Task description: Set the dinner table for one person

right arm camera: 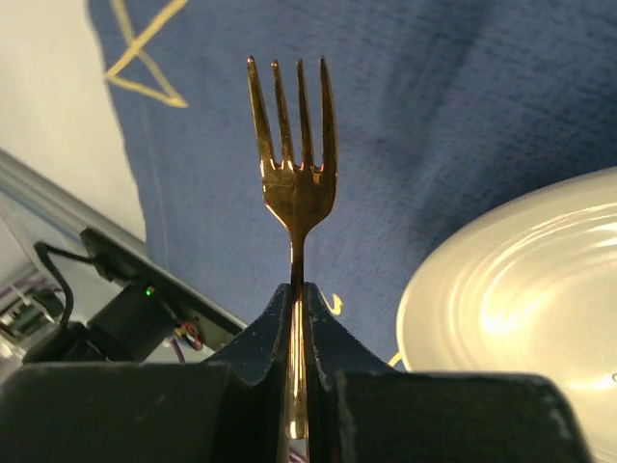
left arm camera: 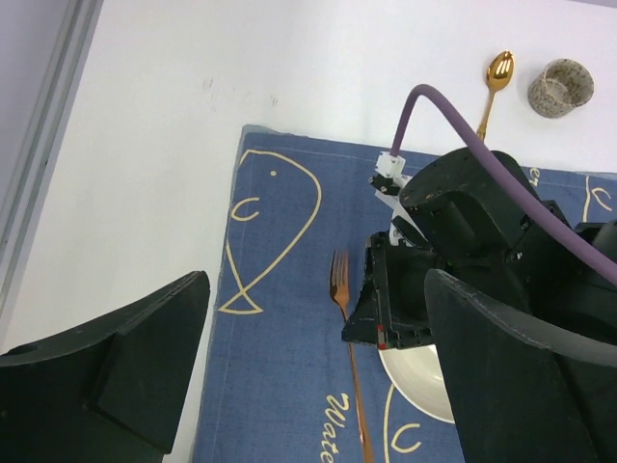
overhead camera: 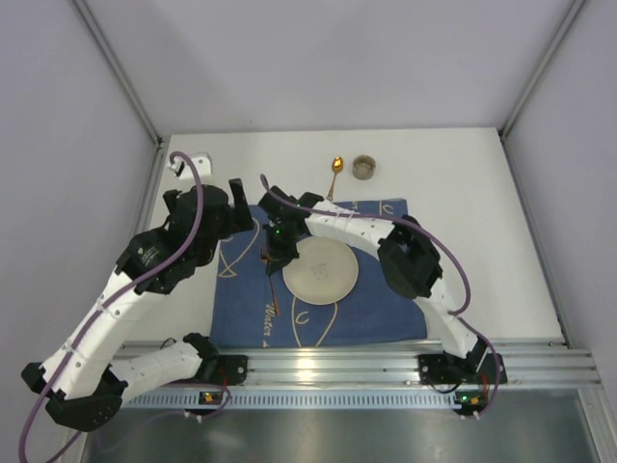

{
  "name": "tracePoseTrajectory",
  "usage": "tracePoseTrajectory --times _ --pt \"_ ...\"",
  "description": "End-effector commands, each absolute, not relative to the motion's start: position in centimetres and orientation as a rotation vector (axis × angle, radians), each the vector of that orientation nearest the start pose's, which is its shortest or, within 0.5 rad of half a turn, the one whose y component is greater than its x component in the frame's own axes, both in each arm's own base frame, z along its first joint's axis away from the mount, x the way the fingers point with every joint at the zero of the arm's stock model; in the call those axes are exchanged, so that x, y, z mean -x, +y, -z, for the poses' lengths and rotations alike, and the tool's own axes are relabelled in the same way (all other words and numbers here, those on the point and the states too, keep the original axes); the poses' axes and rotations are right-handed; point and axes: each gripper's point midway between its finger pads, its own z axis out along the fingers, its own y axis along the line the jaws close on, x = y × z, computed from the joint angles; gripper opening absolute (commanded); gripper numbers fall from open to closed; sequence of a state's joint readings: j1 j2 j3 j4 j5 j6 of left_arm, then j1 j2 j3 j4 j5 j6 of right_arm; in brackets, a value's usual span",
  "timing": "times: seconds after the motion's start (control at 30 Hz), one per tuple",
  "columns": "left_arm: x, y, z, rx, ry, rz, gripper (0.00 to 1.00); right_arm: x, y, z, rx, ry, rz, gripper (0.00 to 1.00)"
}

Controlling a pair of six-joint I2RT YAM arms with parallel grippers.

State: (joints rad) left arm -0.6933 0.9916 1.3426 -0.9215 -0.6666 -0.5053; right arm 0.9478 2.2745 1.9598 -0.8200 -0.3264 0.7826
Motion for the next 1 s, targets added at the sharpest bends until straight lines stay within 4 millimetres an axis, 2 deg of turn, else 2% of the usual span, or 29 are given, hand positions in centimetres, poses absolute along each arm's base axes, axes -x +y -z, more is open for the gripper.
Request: tracePoseTrajectory --times 0.0,0.07,0.27,0.37,0.43,0.47,0.53,0.57,0.67,0.7,0.77,0.8,0.87,0.9,0.97 --pt "-24.3 -7.6 -32.5 0.256 1.986 0.042 0.98 -24.8 48.0 -9.0 0.155 2.935 -0.903 0.00" --pt "-23.9 -7.4 -32.3 0.270 1.992 0.053 0.99 -25.0 48.4 -8.7 0.072 2.936 -0.916 0.00" --pt "-23.2 -6.9 -32.2 0.285 1.998 0.054 0.99 -25.9 47.1 -6.8 -0.150 2.957 -0.803 0.00" --pt "-23.2 -6.9 -32.4 0.291 1.994 0.058 0.98 -25.8 46.9 -5.5 -0.153 2.982 -0.768 0.01" --pt "-23.3 -6.9 -32.5 0.295 1.991 0.057 0.98 -25.3 46.5 -4.7 -0.148 3.015 -0.739 0.14" --pt "-23.4 -6.9 -32.5 0.293 1.993 0.055 0.99 -25.0 46.6 -4.5 -0.115 3.027 -0.746 0.31" --pt "-23.5 -7.1 -32.3 0.288 1.996 0.055 0.98 -24.8 46.7 -4.5 -0.072 3.032 -0.747 0.42" --pt "-23.6 -7.3 -32.2 0.280 2.001 0.051 0.99 -24.7 46.9 -4.6 -0.026 3.029 -0.751 0.50" --pt "-24.1 -7.9 -31.8 0.263 2.017 0.053 0.99 -24.6 47.4 -6.2 0.062 3.008 -0.785 0.57" --pt "-24.3 -8.2 -31.7 0.252 2.023 0.059 0.99 -24.9 48.0 -8.1 0.094 2.973 -0.834 0.58" --pt "-24.9 -8.9 -31.6 0.240 2.025 0.063 0.98 -25.7 47.6 -10.1 0.138 2.918 -0.817 0.58" --pt "-25.1 -9.0 -31.7 0.237 2.023 0.065 0.99 -27.0 47.3 -12.8 0.127 2.854 -0.846 0.59" --pt "-25.6 -9.5 -31.8 0.228 2.023 0.065 0.99 -29.3 45.7 -14.7 0.076 2.788 -0.831 0.59" --pt "-25.8 -9.6 -31.9 0.230 2.018 0.067 0.99 -31.7 43.9 -16.2 0.011 2.744 -0.831 0.59" --pt "-26.2 -10.1 -32.0 0.230 2.013 0.082 0.99 -35.1 41.3 -16.9 -0.041 2.683 -0.772 0.59"
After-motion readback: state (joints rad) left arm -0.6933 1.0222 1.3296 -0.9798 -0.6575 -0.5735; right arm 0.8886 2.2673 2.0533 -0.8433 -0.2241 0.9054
